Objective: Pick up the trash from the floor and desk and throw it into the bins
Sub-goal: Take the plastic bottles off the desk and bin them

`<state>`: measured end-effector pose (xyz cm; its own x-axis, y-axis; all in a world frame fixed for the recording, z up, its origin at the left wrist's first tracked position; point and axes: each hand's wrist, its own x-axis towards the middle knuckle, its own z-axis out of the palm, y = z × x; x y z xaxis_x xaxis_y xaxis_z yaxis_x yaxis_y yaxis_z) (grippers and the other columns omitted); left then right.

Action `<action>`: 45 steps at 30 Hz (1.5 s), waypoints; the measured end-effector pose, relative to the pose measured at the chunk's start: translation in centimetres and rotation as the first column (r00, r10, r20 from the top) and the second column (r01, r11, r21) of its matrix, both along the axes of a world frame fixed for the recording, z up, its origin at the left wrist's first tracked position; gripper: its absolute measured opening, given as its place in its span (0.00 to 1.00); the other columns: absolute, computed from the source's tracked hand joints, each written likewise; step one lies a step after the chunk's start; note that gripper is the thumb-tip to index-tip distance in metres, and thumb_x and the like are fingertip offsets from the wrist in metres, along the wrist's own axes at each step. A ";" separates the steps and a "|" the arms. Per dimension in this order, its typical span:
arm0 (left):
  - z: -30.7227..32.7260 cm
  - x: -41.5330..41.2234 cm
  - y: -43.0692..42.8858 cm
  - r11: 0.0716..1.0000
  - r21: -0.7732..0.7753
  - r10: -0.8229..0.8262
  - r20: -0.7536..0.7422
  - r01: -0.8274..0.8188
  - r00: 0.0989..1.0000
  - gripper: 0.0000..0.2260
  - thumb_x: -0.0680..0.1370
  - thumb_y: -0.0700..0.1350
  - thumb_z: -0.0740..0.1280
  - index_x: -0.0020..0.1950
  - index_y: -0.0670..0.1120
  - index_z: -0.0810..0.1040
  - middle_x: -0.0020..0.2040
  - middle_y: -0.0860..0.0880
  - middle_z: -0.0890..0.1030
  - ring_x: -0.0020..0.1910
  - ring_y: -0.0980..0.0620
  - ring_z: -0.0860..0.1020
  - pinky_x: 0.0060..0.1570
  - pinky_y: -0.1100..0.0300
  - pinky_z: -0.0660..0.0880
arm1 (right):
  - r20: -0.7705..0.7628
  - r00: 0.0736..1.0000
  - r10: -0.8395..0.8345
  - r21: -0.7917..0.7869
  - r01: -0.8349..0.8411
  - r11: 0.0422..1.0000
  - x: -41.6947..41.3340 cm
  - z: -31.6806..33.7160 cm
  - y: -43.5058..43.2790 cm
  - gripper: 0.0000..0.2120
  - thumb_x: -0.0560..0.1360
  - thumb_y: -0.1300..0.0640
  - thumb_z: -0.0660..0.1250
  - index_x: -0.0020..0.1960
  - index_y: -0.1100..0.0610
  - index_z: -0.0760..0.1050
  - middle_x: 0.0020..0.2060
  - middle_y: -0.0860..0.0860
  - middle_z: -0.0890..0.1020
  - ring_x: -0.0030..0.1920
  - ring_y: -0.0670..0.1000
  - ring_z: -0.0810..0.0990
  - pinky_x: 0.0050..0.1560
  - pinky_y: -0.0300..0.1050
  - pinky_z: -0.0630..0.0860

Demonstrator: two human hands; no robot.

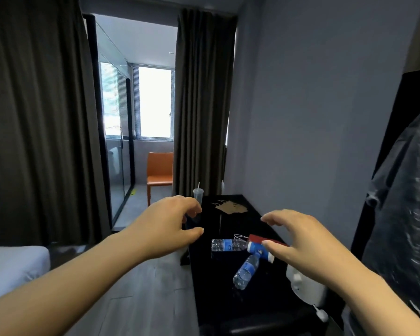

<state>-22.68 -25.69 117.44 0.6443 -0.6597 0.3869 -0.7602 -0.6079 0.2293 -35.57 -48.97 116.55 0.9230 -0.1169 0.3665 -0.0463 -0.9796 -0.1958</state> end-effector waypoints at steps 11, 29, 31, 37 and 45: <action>-5.1 13.9 -5.8 0.999 0.029 -0.016 -0.141 0.020 0.990 0.16 0.74 0.57 0.67 0.61 0.55 0.75 0.55 0.59 0.76 0.50 0.60 0.76 0.52 0.62 0.77 | -0.111 0.993 -0.030 0.084 0.039 0.996 13.0 -4.4 -6.3 0.20 0.73 0.45 0.67 0.64 0.43 0.72 0.55 0.36 0.75 0.56 0.38 0.74 0.57 0.39 0.73; -13.7 41.0 -9.4 0.949 0.134 -0.237 -0.299 0.287 0.924 0.18 0.74 0.57 0.67 0.62 0.56 0.73 0.54 0.60 0.75 0.50 0.61 0.75 0.50 0.67 0.73 | -0.276 0.908 -0.317 0.262 0.388 0.884 32.9 -13.9 -6.5 0.20 0.71 0.46 0.70 0.62 0.43 0.74 0.54 0.36 0.76 0.56 0.37 0.74 0.54 0.31 0.69; -14.8 43.6 -9.8 0.934 0.149 -0.266 -0.323 0.326 0.908 0.18 0.74 0.57 0.67 0.62 0.56 0.73 0.54 0.59 0.75 0.50 0.60 0.75 0.52 0.65 0.74 | -0.296 0.887 -0.354 0.289 0.437 0.852 34.7 -15.1 -6.1 0.21 0.71 0.46 0.70 0.63 0.44 0.74 0.56 0.38 0.76 0.56 0.38 0.74 0.57 0.33 0.70; -17.7 48.9 -11.7 0.902 0.136 -0.326 -0.410 0.411 0.852 0.17 0.73 0.58 0.68 0.60 0.56 0.74 0.53 0.61 0.75 0.48 0.61 0.76 0.52 0.64 0.75 | -0.373 0.823 -0.428 0.320 0.547 0.773 38.0 -17.7 -6.2 0.21 0.72 0.46 0.69 0.64 0.45 0.73 0.58 0.38 0.76 0.57 0.37 0.73 0.56 0.32 0.68; -20.8 54.7 -17.2 0.860 0.170 -0.343 -0.508 0.482 0.790 0.17 0.74 0.55 0.68 0.62 0.54 0.74 0.54 0.58 0.76 0.51 0.60 0.76 0.51 0.67 0.75 | -0.430 0.741 -0.516 0.394 0.668 0.631 40.9 -21.7 -10.0 0.19 0.72 0.49 0.71 0.62 0.46 0.74 0.56 0.41 0.77 0.55 0.40 0.75 0.53 0.33 0.68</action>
